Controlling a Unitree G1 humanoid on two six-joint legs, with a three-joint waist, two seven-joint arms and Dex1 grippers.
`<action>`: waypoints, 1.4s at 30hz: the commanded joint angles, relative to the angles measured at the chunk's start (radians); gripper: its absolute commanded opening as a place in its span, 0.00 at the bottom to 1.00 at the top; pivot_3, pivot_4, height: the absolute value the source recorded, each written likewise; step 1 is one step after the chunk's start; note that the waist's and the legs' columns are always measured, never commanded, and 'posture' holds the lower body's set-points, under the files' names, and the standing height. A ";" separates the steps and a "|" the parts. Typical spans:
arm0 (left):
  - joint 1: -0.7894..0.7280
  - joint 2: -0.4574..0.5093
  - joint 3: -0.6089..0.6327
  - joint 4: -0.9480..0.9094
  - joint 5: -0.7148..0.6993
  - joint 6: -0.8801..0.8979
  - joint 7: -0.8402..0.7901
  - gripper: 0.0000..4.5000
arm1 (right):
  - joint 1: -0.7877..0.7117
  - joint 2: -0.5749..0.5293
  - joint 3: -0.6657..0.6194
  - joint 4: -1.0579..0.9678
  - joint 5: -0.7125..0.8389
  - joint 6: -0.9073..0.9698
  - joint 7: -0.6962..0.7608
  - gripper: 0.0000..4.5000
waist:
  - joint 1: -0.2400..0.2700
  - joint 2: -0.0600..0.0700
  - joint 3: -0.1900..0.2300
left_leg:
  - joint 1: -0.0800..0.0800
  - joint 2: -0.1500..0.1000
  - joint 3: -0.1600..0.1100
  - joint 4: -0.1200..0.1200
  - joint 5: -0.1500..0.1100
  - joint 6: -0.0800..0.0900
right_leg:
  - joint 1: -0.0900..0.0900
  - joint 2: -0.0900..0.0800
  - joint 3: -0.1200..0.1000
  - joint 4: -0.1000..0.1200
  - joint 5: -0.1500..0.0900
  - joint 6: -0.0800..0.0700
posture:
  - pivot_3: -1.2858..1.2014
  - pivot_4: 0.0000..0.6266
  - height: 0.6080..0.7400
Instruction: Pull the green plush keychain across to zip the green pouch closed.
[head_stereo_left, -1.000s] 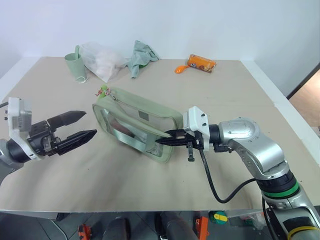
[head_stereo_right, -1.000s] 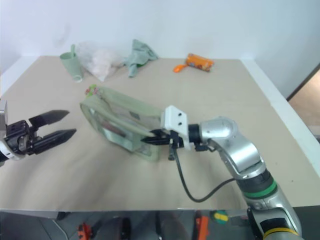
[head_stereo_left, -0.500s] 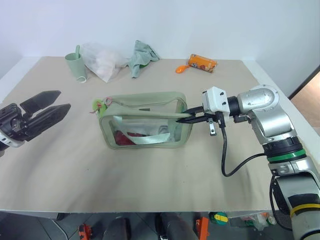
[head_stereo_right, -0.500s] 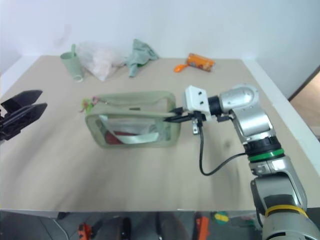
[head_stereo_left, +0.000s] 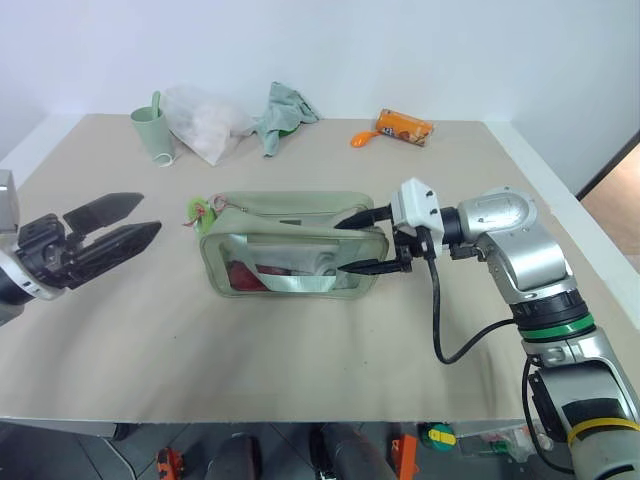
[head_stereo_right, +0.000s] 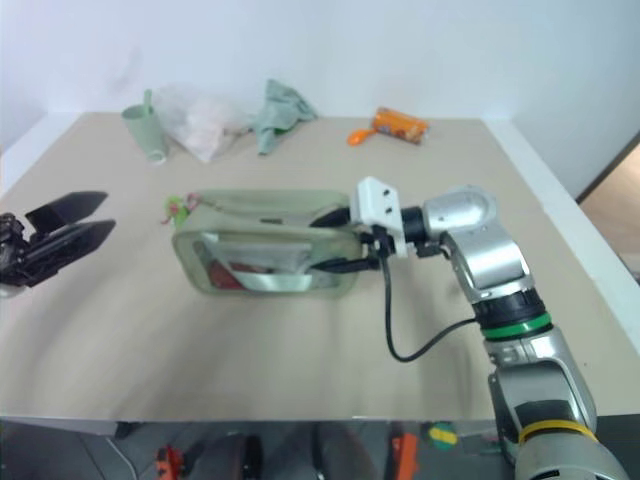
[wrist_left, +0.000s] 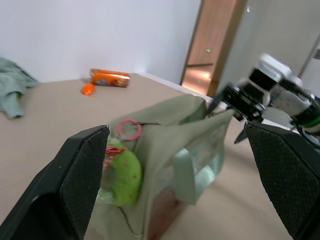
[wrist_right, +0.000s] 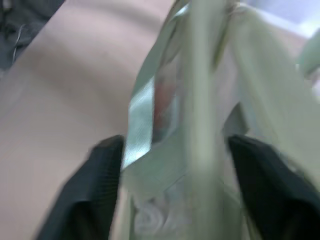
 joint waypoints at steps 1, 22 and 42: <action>-0.027 0.003 -0.018 -0.025 -0.017 0.005 -0.003 1.00 | 0.004 -0.016 -0.111 -0.100 0.154 0.165 -0.026 0.85 | 0.003 0.000 0.000 | 0.000 0.000 0.000 0.000 0.000 0.000 | 0.000 0.000 0.000 0.000 0.000 0.000 | 0.52 0.24 1.00; -0.103 0.007 -0.143 -0.088 -0.031 0.034 -0.076 1.00 | 0.253 -0.147 -0.222 -0.242 0.160 0.222 -0.188 0.85 | 0.003 0.000 0.000 | 0.000 -0.001 -0.001 0.000 -0.001 0.000 | 0.000 0.001 0.001 -0.001 -0.001 0.002 | 0.52 0.24 1.00; -0.131 -0.062 -0.063 -0.024 -0.127 0.025 0.083 1.00 | 0.247 -0.118 -0.162 -0.229 0.109 0.161 -0.169 0.01 | 0.003 0.000 0.000 | -0.001 -0.001 -0.002 0.000 -0.001 0.000 | 0.001 0.001 0.000 -0.001 -0.001 0.002 | 0.52 0.24 1.00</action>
